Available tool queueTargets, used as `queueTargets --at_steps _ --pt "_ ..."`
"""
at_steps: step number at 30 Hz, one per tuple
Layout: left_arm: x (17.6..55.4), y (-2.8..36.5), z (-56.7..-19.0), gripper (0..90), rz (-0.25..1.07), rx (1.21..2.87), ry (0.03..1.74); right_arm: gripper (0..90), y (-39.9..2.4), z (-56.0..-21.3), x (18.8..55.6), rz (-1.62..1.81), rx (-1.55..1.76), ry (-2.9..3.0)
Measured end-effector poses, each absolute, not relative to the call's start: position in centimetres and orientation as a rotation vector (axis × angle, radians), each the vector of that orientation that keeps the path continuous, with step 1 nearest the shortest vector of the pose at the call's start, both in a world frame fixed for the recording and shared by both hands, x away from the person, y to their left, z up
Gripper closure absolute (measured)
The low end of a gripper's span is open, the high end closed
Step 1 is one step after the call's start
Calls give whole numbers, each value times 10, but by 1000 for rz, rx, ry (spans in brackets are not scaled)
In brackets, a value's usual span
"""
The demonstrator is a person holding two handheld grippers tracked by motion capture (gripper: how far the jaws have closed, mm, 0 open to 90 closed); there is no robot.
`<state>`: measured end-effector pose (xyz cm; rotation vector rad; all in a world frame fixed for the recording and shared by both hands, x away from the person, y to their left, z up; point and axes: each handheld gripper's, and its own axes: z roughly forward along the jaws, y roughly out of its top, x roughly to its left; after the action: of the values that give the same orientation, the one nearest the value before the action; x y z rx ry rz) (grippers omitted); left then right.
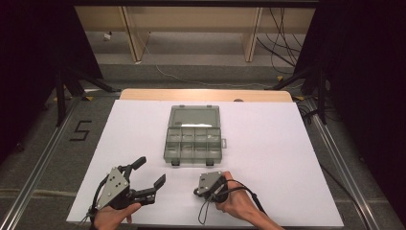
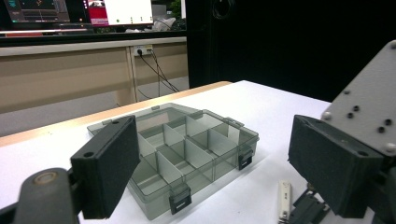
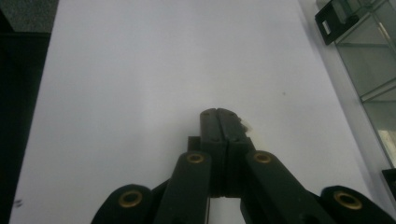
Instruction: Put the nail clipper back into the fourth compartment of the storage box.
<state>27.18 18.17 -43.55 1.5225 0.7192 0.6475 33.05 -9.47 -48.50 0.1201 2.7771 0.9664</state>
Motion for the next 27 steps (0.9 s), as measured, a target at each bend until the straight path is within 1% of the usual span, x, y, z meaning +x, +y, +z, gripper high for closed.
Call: queueTargets --at_steps 5,14,15,16,19,20,21,22,23,24,26,27 --pt "271 182 -435 159 645 1522 723 900 -89 -486 338 978 147 2770" --pt "271 182 -435 159 645 1521 722 900 -89 -482 340 1022 166 2784" --pt "271 182 -435 159 644 1520 724 864 -91 -476 340 1046 160 2785" --pt "271 182 -435 159 644 1520 724 864 -91 -476 340 1046 160 2785" --pt "272 182 -435 159 645 1523 722 691 -96 -460 345 1061 172 2763" --pt "272 182 -435 159 645 1523 722 691 -96 -460 345 1061 172 2763" --pt "272 182 -435 159 645 1523 722 639 -97 -456 346 1058 201 2762" --pt "272 182 -435 159 646 1524 722 582 -99 -452 349 1042 217 2776" --pt "272 182 -435 159 647 1525 721 481 -101 -449 352 1017 228 2786" --pt "272 182 -435 159 648 1524 718 427 -101 -449 353 995 227 2798" --pt "272 182 -435 160 646 1523 719 369 -100 -449 355 949 210 2820" --pt "272 182 -435 159 646 1523 719 369 -100 -449 355 949 210 2820"
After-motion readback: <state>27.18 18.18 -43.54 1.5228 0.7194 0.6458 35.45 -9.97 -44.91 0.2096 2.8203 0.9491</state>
